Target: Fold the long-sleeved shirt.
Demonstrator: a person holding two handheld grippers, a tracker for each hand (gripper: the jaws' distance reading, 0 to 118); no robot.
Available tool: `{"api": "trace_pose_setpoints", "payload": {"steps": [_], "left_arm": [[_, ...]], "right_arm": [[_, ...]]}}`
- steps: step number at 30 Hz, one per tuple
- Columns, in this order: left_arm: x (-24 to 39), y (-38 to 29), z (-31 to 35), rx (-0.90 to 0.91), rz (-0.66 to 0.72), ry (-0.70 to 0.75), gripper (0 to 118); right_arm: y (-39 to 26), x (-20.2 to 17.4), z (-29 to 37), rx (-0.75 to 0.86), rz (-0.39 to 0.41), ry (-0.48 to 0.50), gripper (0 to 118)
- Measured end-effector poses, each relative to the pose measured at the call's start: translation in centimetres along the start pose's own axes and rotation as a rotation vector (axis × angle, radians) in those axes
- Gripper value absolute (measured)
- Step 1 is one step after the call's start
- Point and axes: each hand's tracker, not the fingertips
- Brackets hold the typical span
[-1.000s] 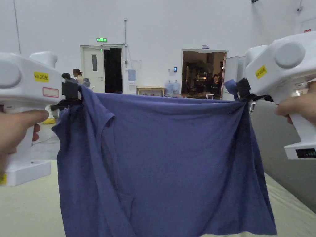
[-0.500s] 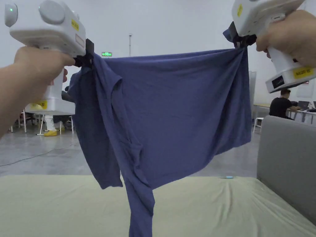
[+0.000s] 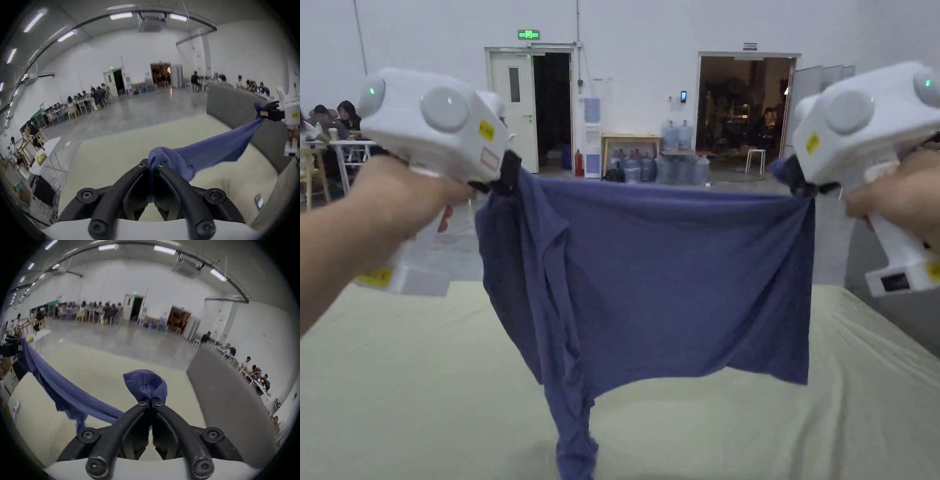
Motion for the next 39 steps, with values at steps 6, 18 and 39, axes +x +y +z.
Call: {"api": "trace_pose_setpoints", "payload": {"steps": [6, 18, 39], "left_arm": [[2.8, -15.8, -4.4, -0.232, -0.062, -0.105, 0], [7.8, -37.3, 7.5, -0.496, -0.292, -0.318, 0], [11.1, -55.8, 9.7, -0.69, -0.139, -0.316, 0]], "right_arm": [[-15.6, -3.0, -5.1, -0.201, 0.014, 0.102, 0], [-42.1, -5.7, 4.4, -0.421, 0.175, 0.239, 0], [-56.3, -7.3, 8.6, -0.628, 0.043, 0.25, 2]]}}
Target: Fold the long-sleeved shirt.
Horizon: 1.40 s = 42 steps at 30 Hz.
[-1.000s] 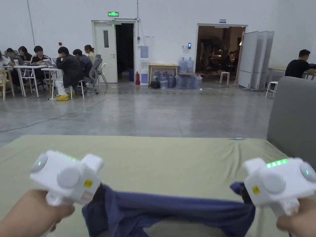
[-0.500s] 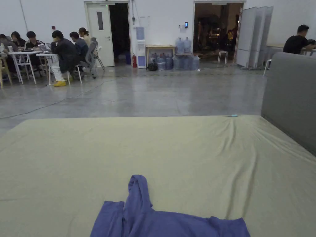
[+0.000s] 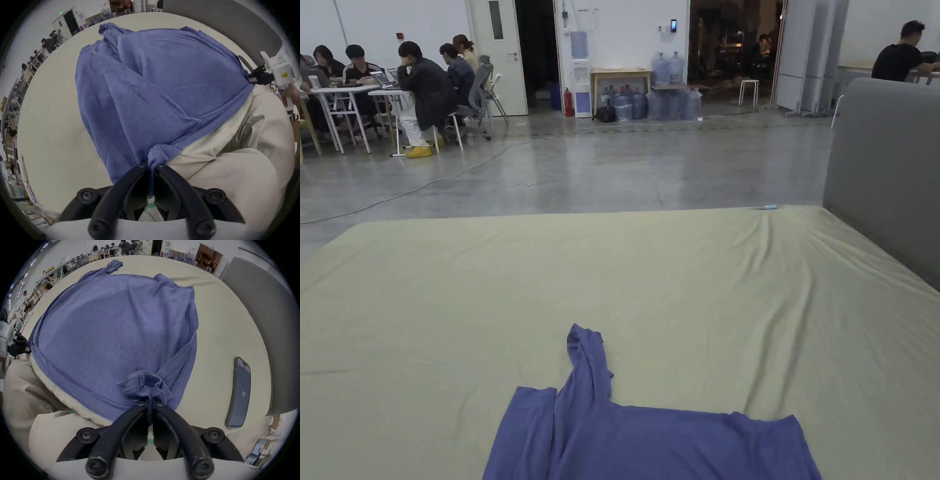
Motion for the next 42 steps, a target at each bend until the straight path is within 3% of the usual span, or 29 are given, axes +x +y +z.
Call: {"api": "trace_pose_setpoints", "payload": {"steps": [2, 3, 5, 6, 7, 9, 11, 12, 13, 14, 15, 16, 18, 23, 27, 32, 42], "left_arm": [[0.0, 0.1, 0.4, -0.003, 0.005, 0.0, 0], [0.0, 0.1, 0.8, 0.0, 0.004, -0.002, 10], [-0.5, 0.5, 2.4, 0.009, 0.019, 0.008, 94], [-0.8, 0.8, 3.9, 0.03, 0.051, 0.038, 115], [-1.4, 0.9, 5.4, 0.077, 0.09, 0.034, 115], [-2.5, 1.1, 9.1, 0.275, 0.185, -0.037, 115], [-3.0, 0.8, 11.4, 0.303, 0.291, -0.056, 116], [-2.7, 0.6, 12.6, 0.325, 0.321, -0.068, 115], [-2.5, 0.4, 12.8, 0.32, 0.34, -0.064, 99], [-2.2, 0.2, 12.9, 0.293, 0.358, -0.077, 58], [-1.9, 0.0, 12.7, 0.247, 0.369, -0.085, 0], [-1.6, -0.7, 11.9, 0.213, 0.371, -0.069, 0], [-0.8, -1.0, 11.5, 0.212, 0.373, 0.01, 0], [-2.1, 0.2, 9.9, 0.239, 0.419, -0.031, 0], [-4.4, 4.5, 9.8, 0.293, 0.385, 0.033, 0], [-7.9, 12.3, 7.8, 0.318, 0.375, 0.059, 0], [-13.6, 22.4, 1.0, 0.323, 0.455, 0.054, 0]], "right_arm": [[0.4, 0.4, 0.2, -0.017, 0.007, 0.009, 9], [0.7, 0.6, 0.2, -0.031, -0.007, 0.019, 18], [1.7, 1.8, 1.2, -0.064, -0.056, 0.019, 67], [2.2, 2.5, 2.5, -0.045, -0.097, 0.015, 87], [2.6, 2.9, 3.8, 0.014, -0.122, 0.0, 96], [3.2, 3.6, 7.4, 0.155, -0.152, -0.007, 96], [3.7, 3.9, 9.7, 0.216, -0.167, 0.027, 96], [3.9, 3.9, 10.5, 0.234, -0.181, 0.044, 96], [4.0, 3.6, 11.0, 0.248, -0.2, 0.058, 91], [3.9, 3.2, 11.2, 0.256, -0.217, 0.072, 70], [3.6, 2.6, 11.1, 0.269, -0.226, 0.099, 25], [3.3, 1.8, 11.1, 0.283, -0.225, 0.115, 0], [3.0, 0.1, 10.3, 0.286, -0.236, 0.118, 0], [3.4, -2.0, 8.1, 0.26, -0.251, 0.225, 0], [5.1, -2.4, 7.1, 0.25, -0.204, 0.196, 0], [6.6, -2.0, 6.4, 0.255, -0.249, 0.248, 0], [7.8, -3.3, 5.8, 0.238, -0.215, 0.243, 0]]}}
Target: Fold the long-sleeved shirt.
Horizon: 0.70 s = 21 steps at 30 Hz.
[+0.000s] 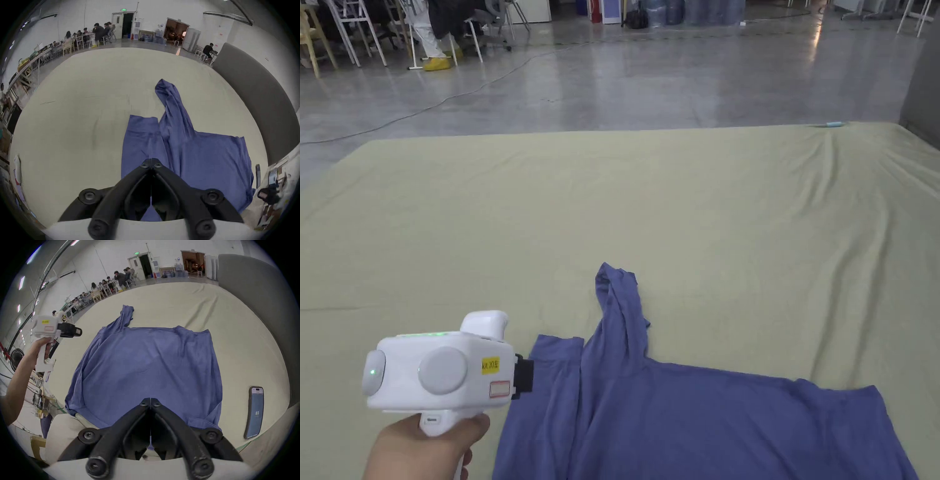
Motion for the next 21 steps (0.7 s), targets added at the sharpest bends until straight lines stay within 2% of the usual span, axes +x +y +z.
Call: {"api": "trace_pose_setpoints", "payload": {"steps": [6, 7, 8, 9, 10, 11, 12, 15, 16, 17, 18, 19, 20, 21], "left_arm": [[-1.6, 2.5, -4.7, -0.016, 0.056, 0.009, 0], [-1.9, 3.0, -5.7, -0.012, 0.063, 0.008, 9], [-2.1, 3.4, -6.7, -0.011, 0.075, 0.023, 49], [-2.2, 3.9, -8.0, -0.031, 0.088, 0.053, 99], [-1.6, 3.8, -8.8, -0.064, 0.103, 0.054, 116], [-1.8, 3.3, -9.3, -0.093, 0.111, 0.058, 113], [-1.8, 3.8, -10.4, -0.053, 0.135, 0.051, 113], [-2.4, 5.1, -12.2, -0.092, 0.152, 0.085, 113], [-2.4, 5.0, -13.0, -0.1, 0.137, 0.103, 107], [-2.5, 4.8, -13.6, -0.127, 0.091, 0.125, 95], [-2.5, 4.3, -14.1, -0.163, 0.035, 0.169, 91], [-2.1, 3.9, -13.6, -0.179, -0.053, 0.223, 80], [-1.4, 4.1, -13.0, -0.128, -0.072, 0.181, 54], [-0.8, 4.2, -12.3, -0.136, -0.103, 0.222, 12]], "right_arm": [[0.2, -0.9, -0.5, -0.015, 0.012, 0.014, 0], [0.1, -1.1, -0.6, -0.019, 0.013, 0.022, 0], [0.1, -1.2, -0.7, -0.023, 0.011, 0.029, 0], [0.1, -1.3, -0.9, -0.028, 0.011, 0.034, 0], [0.0, -1.4, -0.9, -0.033, 0.012, 0.035, 0], [-0.1, -1.6, -1.0, -0.036, 0.015, 0.033, 0], [-0.3, -1.8, -0.9, -0.038, 0.018, 0.031, 0], [-0.4, -1.6, -1.0, -0.05, 0.018, 0.035, 0], [-0.4, -1.5, -1.0, -0.053, 0.017, 0.035, 0], [-0.3, -1.2, -1.1, -0.058, 0.016, 0.034, 0], [-0.4, -1.2, -1.1, -0.062, 0.015, 0.03, 0], [-0.5, -1.1, -1.1, -0.065, 0.016, 0.022, 0], [-0.5, -1.1, -1.0, -0.065, 0.015, 0.015, 0], [-0.6, -0.8, -0.9, -0.064, 0.011, 0.013, 0]]}}
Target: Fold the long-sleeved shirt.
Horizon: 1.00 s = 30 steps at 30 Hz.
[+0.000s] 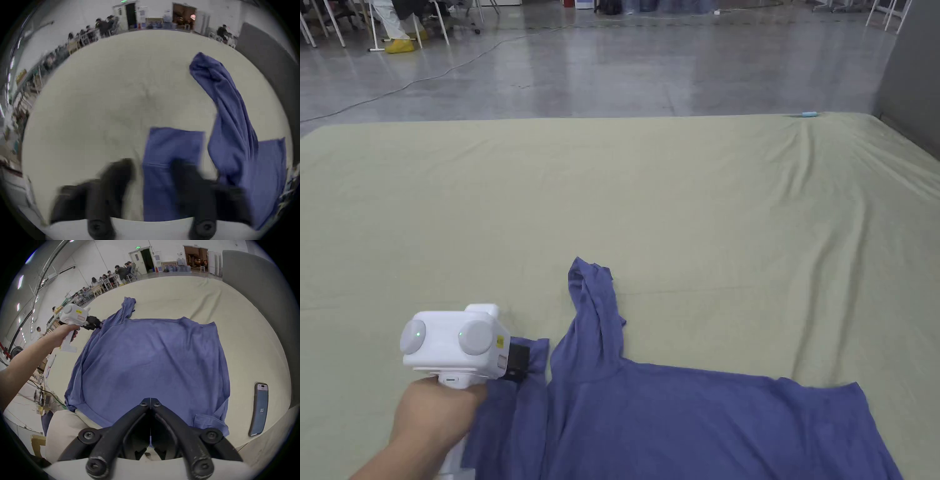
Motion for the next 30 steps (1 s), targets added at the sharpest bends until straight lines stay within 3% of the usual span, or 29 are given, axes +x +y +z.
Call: {"api": "trace_pose_setpoints", "payload": {"steps": [1, 3, 6, 12, 15, 17, 21, 30], "left_arm": [[0.4, 0.0, 0.8, 0.007, -0.055, 0.045, 0], [0.6, -0.3, 3.0, 0.064, -0.086, 0.023, 0], [-0.2, -1.2, 7.8, 0.102, 0.005, -0.177, 0], [-1.2, -7.2, 19.8, 0.182, -0.027, -0.288, 0], [-3.0, -11.6, 22.2, 0.169, -0.043, -0.305, 0], [-1.7, -15.5, 23.8, 0.128, -0.046, -0.376, 0], [0.0, -19.4, 26.1, 0.134, -0.035, -0.375, 0], [2.5, -20.8, 27.3, 0.185, -0.069, -0.371, 0]], "right_arm": [[0.0, 0.1, 0.1, 0.001, -0.007, 0.0, 0], [-0.1, 0.1, 0.1, 0.0, -0.021, 0.012, 0], [0.1, -0.4, 0.5, 0.007, -0.016, 0.013, 0], [-0.2, -0.8, 2.2, 0.046, -0.001, 0.036, 0], [-0.5, -0.9, 2.5, 0.043, 0.005, 0.023, 0], [-0.6, -0.7, 2.6, 0.037, -0.001, 0.022, 0], [-1.2, -1.0, 3.3, 0.039, -0.014, 0.031, 0], [-2.6, -1.8, 4.7, 0.044, 0.013, 0.034, 0]]}}
